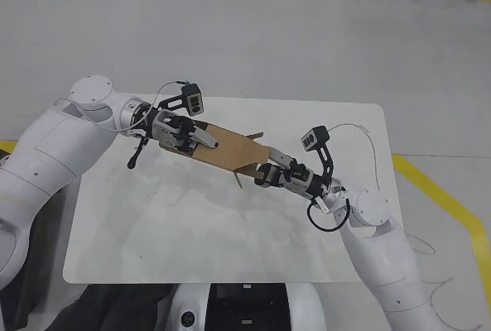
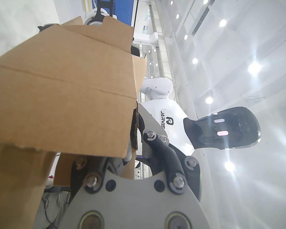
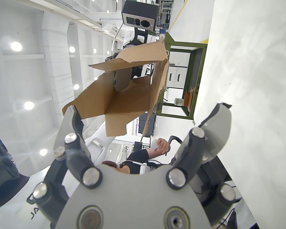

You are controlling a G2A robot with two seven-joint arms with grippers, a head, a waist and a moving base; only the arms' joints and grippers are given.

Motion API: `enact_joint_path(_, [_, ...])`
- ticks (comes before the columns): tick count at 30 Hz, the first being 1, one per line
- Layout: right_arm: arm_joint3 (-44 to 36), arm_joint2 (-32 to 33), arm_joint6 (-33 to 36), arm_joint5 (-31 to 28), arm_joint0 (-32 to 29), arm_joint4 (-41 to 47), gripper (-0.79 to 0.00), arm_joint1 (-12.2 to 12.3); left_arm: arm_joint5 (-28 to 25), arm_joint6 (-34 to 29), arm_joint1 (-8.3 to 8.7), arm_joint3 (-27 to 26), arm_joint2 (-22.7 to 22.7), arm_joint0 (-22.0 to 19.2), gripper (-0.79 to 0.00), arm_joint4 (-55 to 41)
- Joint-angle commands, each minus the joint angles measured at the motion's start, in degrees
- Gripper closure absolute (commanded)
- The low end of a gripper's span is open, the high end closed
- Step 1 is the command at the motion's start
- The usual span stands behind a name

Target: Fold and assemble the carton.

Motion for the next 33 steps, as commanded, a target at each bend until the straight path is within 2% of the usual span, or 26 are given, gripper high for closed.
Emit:
enact_joint_path(1, [0.0, 0.0, 0.0, 0.0, 0.0, 0.0, -0.785, 0.0, 0.0, 0.0, 0.0, 0.0, -0.1, 0.1, 0.0, -0.1])
enact_joint_path(4, [2.4, 2.4, 1.6, -1.3, -2.4, -0.1, -0.785, 0.6, 0.0, 0.0, 0.0, 0.0, -0.1, 0.1, 0.0, -0.1])
enact_joint_path(20, [2.2, 2.3, 0.7, -1.0, -3.1, -2.5, -0.785, 0.9, 0.0, 0.4, 0.0, -0.1, -0.1, 0.2, 0.0, 0.0])
enact_joint_path(23, [2.2, 2.9, 1.2, -1.1, -4.0, -4.0, -0.785, 1.3, 0.6, 2.0, 0.11, -1.2, -1.5, 1.2, 0.0, 0.3])
enact_joint_path(33, [3.7, 2.7, 1.0, 0.0, -4.4, -6.0, -0.785, 1.9, 3.0, 1.1, -0.04, -2.6, -5.2, 3.1, 0.0, 2.4])
